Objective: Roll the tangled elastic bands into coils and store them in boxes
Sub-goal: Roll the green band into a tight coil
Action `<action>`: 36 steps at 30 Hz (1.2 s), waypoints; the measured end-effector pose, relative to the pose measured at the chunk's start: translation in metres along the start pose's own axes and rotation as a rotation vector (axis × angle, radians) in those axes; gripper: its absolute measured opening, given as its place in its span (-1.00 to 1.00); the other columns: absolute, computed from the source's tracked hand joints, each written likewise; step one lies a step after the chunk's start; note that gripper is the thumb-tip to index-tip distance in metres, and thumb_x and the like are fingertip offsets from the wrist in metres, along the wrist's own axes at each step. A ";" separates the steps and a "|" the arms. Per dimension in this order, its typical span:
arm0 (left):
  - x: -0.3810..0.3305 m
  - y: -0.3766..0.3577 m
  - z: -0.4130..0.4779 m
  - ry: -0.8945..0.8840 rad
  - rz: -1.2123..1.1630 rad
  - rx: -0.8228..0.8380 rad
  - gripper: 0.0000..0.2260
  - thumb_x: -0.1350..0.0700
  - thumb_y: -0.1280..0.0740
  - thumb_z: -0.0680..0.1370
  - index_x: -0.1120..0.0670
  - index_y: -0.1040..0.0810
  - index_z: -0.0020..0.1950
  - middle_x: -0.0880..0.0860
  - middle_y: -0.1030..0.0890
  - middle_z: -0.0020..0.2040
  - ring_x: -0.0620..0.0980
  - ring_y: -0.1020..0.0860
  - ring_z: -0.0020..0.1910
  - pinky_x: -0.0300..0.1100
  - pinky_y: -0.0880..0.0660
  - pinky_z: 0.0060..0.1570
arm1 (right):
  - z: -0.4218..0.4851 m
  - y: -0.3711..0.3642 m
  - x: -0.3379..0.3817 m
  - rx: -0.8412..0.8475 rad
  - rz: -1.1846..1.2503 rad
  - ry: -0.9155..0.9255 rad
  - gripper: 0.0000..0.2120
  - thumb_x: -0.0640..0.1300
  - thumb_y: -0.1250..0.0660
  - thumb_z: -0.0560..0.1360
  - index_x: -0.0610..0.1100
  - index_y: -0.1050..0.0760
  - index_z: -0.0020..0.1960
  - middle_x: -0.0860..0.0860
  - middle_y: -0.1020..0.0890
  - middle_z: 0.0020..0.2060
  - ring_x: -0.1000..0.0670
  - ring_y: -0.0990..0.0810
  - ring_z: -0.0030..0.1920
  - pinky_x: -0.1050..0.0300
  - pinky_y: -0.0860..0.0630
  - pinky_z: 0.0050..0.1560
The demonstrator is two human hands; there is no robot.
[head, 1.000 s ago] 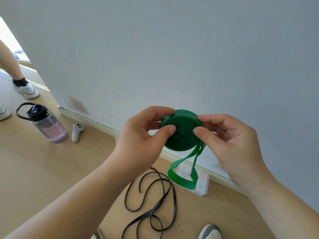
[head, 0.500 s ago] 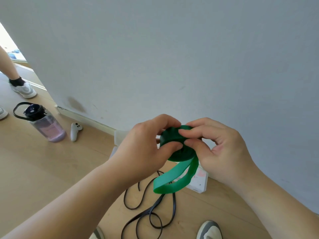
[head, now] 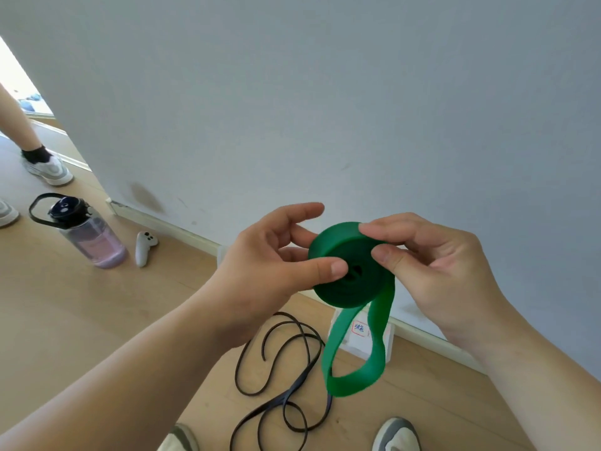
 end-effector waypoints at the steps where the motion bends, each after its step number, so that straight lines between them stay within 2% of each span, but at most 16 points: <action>1: 0.000 0.001 0.000 0.027 0.014 0.031 -0.45 0.27 -0.60 0.38 -0.04 -0.59 0.31 0.11 -0.69 0.05 0.10 -0.73 0.05 0.03 -0.66 0.13 | 0.000 0.001 0.000 0.008 0.005 -0.019 -0.58 -0.49 -0.40 0.50 0.02 -0.76 -0.06 0.00 -0.74 -0.01 -0.03 -0.73 0.03 0.22 -0.62 0.02; 2: 0.000 0.001 0.001 0.034 0.073 0.051 -0.48 0.27 -0.60 0.39 -0.04 -0.61 0.30 0.11 -0.69 0.07 0.07 -0.73 0.06 0.03 -0.65 0.16 | 0.000 0.001 -0.001 0.015 0.006 -0.041 -0.58 -0.50 -0.40 0.49 0.02 -0.77 -0.08 0.01 -0.73 -0.02 -0.04 -0.73 0.00 0.19 -0.63 0.01; 4: 0.000 0.000 0.000 -0.027 0.295 0.054 -0.55 0.21 -0.61 0.43 -0.07 -0.63 0.25 -0.03 -0.72 0.07 -0.11 -0.70 0.10 -0.09 -0.65 0.16 | -0.001 0.001 -0.002 0.026 -0.018 -0.076 -0.59 -0.50 -0.43 0.46 0.01 -0.77 -0.11 0.03 -0.72 -0.03 -0.05 -0.73 -0.04 0.10 -0.66 0.02; 6: -0.001 -0.005 -0.002 -0.112 0.414 0.030 -0.58 0.16 -0.60 0.45 -0.07 -0.64 0.26 -0.15 -0.72 0.07 -0.23 -0.65 0.15 -0.21 -0.63 0.15 | -0.001 0.000 -0.002 0.043 -0.105 -0.062 -0.61 -0.48 -0.45 0.46 0.01 -0.78 -0.12 0.06 -0.71 -0.03 -0.04 -0.73 -0.02 0.06 -0.67 0.04; 10: -0.005 -0.005 0.000 -0.151 0.498 0.041 -0.53 0.14 -0.60 0.45 -0.15 -0.61 0.30 -0.20 -0.69 0.02 -0.21 -0.63 0.12 -0.19 -0.67 0.05 | -0.001 -0.002 0.001 0.071 -0.258 -0.035 -0.66 -0.44 -0.50 0.44 0.02 -0.75 -0.12 0.14 -0.73 -0.05 0.02 -0.71 0.03 0.17 -0.66 0.07; 15: -0.007 -0.002 0.001 -0.085 0.593 0.123 -0.48 0.05 -0.64 0.39 -0.26 -0.58 0.28 -0.19 -0.69 0.00 -0.22 -0.63 0.07 -0.15 -0.67 0.00 | -0.004 -0.002 0.002 0.068 -0.275 -0.065 -0.69 -0.38 -0.53 0.42 0.04 -0.68 -0.18 0.15 -0.75 -0.06 0.03 -0.71 0.02 0.11 -0.65 0.12; 18: -0.005 -0.003 0.000 -0.129 0.586 0.092 -0.53 0.13 -0.60 0.43 -0.24 -0.61 0.24 -0.19 -0.67 -0.02 -0.21 -0.62 0.06 -0.20 -0.67 0.01 | -0.004 -0.002 0.000 0.063 -0.219 -0.087 -0.73 -0.37 -0.55 0.40 0.01 -0.67 -0.15 0.10 -0.77 -0.05 -0.02 -0.73 0.00 -0.02 -0.65 0.14; 20: -0.004 0.000 0.000 -0.153 0.514 0.049 -0.56 0.19 -0.58 0.45 -0.22 -0.63 0.22 -0.19 -0.67 -0.02 -0.15 -0.62 0.08 -0.16 -0.68 0.01 | -0.002 -0.001 -0.001 0.049 -0.104 -0.143 -0.75 -0.36 -0.57 0.37 -0.03 -0.70 -0.14 0.03 -0.78 -0.03 -0.05 -0.75 0.01 -0.09 -0.66 0.14; 22: -0.005 0.003 0.001 -0.162 0.432 0.001 -0.58 0.19 -0.58 0.46 -0.22 -0.65 0.20 -0.15 -0.68 0.01 -0.11 -0.64 0.09 -0.08 -0.68 0.04 | -0.001 0.000 -0.001 0.061 -0.023 -0.176 -0.75 -0.28 -0.57 0.36 -0.02 -0.73 -0.03 0.01 -0.78 -0.01 -0.04 -0.76 0.04 -0.06 -0.66 0.16; 25: -0.006 0.007 0.003 -0.188 0.256 -0.073 -0.65 0.21 -0.57 0.48 -0.16 -0.69 0.16 -0.04 -0.71 0.03 -0.03 -0.68 0.05 0.04 -0.67 0.11 | 0.000 0.000 0.001 0.057 0.010 -0.139 -0.61 -0.15 -0.53 0.32 0.06 -0.70 0.13 0.02 -0.78 0.01 -0.02 -0.75 0.06 0.09 -0.67 0.13; 27: -0.005 0.007 0.003 -0.192 0.117 -0.096 -0.68 0.20 -0.56 0.47 -0.11 -0.70 0.15 0.02 -0.71 0.03 0.07 -0.69 0.07 0.09 -0.66 0.13 | 0.001 0.003 0.003 -0.020 0.027 -0.098 -0.61 -0.15 -0.53 0.32 0.02 -0.69 0.14 0.02 -0.78 0.00 -0.01 -0.75 0.05 0.16 -0.66 0.09; 29: -0.004 0.004 0.002 -0.179 0.058 -0.090 -0.68 0.18 -0.54 0.46 -0.08 -0.69 0.17 0.00 -0.71 0.01 0.09 -0.69 0.10 0.04 -0.65 0.12 | 0.002 0.005 0.004 -0.076 0.029 -0.078 -0.68 -0.22 -0.54 0.36 -0.03 -0.69 0.09 0.01 -0.78 -0.04 0.00 -0.76 0.00 0.21 -0.66 0.05; 31: -0.002 0.000 0.002 -0.188 0.166 -0.065 -0.68 0.21 -0.55 0.50 -0.08 -0.66 0.18 -0.03 -0.70 0.02 -0.03 -0.68 0.09 -0.12 -0.65 0.08 | 0.002 0.006 0.002 -0.103 -0.024 -0.078 -0.70 -0.36 -0.54 0.40 -0.03 -0.70 0.04 0.02 -0.78 -0.08 0.01 -0.77 -0.05 0.17 -0.68 0.03; 33: -0.003 -0.002 0.001 -0.218 0.372 -0.043 -0.70 0.19 -0.53 0.51 -0.08 -0.61 0.17 -0.10 -0.68 0.05 -0.16 -0.64 0.13 -0.23 -0.62 0.06 | 0.002 0.006 0.001 -0.096 -0.121 -0.081 -0.65 -0.40 -0.53 0.42 0.04 -0.73 -0.02 0.07 -0.78 -0.08 0.03 -0.76 -0.05 0.15 -0.68 0.05; 36: -0.004 -0.005 0.001 -0.239 0.482 -0.014 -0.67 0.14 -0.55 0.50 -0.09 -0.55 0.18 -0.17 -0.65 0.14 -0.22 -0.62 0.18 -0.22 -0.61 0.15 | 0.001 0.001 0.002 -0.032 -0.304 -0.020 -0.59 -0.41 -0.52 0.43 0.13 -0.71 -0.06 0.20 -0.74 -0.02 0.10 -0.71 0.04 0.32 -0.60 0.09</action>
Point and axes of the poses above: each hand's wrist, its own z-axis towards the middle knuckle, its own y-axis out of the back of the hand, x = y × z, the point moved 3 cm from there along z, towards the middle knuckle
